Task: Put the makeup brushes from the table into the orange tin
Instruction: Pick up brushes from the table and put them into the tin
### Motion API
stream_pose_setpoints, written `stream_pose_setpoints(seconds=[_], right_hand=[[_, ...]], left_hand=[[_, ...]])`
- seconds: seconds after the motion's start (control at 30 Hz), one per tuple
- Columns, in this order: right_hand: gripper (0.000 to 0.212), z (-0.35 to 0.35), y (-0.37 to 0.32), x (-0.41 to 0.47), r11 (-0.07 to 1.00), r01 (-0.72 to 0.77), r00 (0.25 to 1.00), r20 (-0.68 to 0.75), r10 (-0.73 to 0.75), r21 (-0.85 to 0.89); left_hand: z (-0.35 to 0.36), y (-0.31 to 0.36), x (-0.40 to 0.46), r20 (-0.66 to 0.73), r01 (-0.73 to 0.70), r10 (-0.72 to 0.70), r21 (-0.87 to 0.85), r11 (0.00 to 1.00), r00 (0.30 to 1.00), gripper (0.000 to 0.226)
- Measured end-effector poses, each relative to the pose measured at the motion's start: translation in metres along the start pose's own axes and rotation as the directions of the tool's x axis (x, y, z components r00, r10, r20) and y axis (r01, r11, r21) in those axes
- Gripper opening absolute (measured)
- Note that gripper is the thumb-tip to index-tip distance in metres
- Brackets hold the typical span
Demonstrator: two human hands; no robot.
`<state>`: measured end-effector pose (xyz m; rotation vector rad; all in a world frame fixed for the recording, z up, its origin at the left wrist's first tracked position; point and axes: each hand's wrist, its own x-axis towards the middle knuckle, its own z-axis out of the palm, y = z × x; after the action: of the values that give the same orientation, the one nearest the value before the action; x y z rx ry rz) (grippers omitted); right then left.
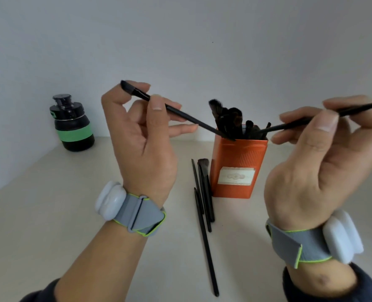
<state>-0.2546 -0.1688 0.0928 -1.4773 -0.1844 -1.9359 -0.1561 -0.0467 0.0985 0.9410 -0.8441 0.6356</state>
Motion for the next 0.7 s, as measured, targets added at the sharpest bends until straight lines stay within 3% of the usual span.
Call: stream_pose_setpoints(seconds=[0.17,0.43,0.7], right_hand=[[0.015,0.001,0.001,0.000,0.999,0.014,1.000,0.026,-0.013,-0.029],[0.015,0.003,0.024,-0.010,0.956,-0.183,0.969,0.124,0.215,-0.229],[0.021,0.002,0.041,-0.016,0.856,-0.188,0.925,0.206,0.320,-0.482]], left_hand=[[0.007,0.003,-0.002,-0.007,-0.047,0.048,0.048,0.998,0.999,0.011],[0.020,-0.006,-0.013,0.040,-0.010,0.001,0.217,0.976,0.999,0.015],[0.030,-0.030,-0.028,0.123,0.012,-0.066,0.395,0.918,0.990,0.009]])
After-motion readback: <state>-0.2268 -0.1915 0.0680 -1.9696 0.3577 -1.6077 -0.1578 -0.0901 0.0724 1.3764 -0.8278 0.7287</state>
